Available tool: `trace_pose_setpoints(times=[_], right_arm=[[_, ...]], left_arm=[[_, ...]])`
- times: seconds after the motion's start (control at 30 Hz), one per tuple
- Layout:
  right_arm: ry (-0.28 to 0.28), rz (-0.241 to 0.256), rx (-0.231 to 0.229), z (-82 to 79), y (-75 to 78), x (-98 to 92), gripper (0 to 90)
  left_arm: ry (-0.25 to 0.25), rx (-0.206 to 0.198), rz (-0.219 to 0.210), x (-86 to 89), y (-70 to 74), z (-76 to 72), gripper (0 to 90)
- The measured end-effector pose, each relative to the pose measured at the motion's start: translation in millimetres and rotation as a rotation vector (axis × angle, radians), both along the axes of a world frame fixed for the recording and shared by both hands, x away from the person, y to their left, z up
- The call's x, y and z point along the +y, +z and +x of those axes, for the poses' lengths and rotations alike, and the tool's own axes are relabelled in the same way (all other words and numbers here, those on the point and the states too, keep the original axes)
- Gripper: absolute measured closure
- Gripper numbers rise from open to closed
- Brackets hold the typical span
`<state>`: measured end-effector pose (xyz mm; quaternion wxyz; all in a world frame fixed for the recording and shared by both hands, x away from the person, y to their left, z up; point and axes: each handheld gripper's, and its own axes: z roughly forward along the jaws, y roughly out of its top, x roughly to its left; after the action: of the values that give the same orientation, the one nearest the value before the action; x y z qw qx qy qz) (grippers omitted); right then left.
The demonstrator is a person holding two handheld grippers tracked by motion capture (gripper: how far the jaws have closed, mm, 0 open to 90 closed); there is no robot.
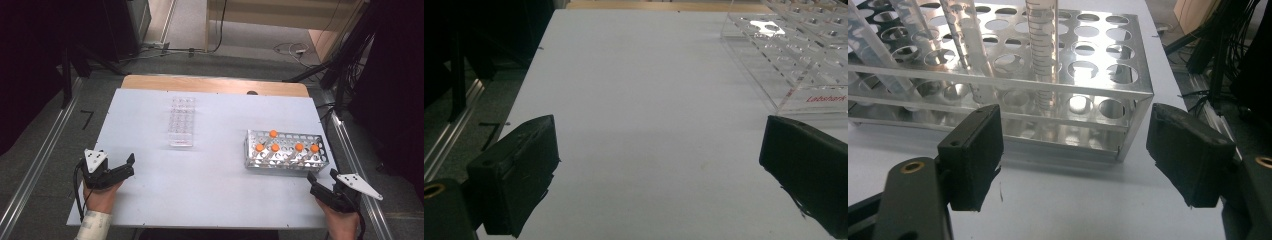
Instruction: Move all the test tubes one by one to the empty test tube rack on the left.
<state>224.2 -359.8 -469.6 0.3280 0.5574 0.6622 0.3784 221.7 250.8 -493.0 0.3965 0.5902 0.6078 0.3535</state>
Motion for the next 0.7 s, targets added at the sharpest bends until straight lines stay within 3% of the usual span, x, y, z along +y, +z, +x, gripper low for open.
trace_pose_setpoints(times=[0.4, 0.7], right_arm=[[-0.007, 0.015, -0.003, 9.8, 2.4, 1.0, 28.4], [0.011, 0.016, -0.033, 18.9, 5.5, 4.1, 43.9]], left_arm=[[-0.003, 0.004, 0.008, -1.2, -0.4, 0.0, 2.8], [0.002, 0.001, 0.007, -0.3, -0.5, 0.2, 2.8]])
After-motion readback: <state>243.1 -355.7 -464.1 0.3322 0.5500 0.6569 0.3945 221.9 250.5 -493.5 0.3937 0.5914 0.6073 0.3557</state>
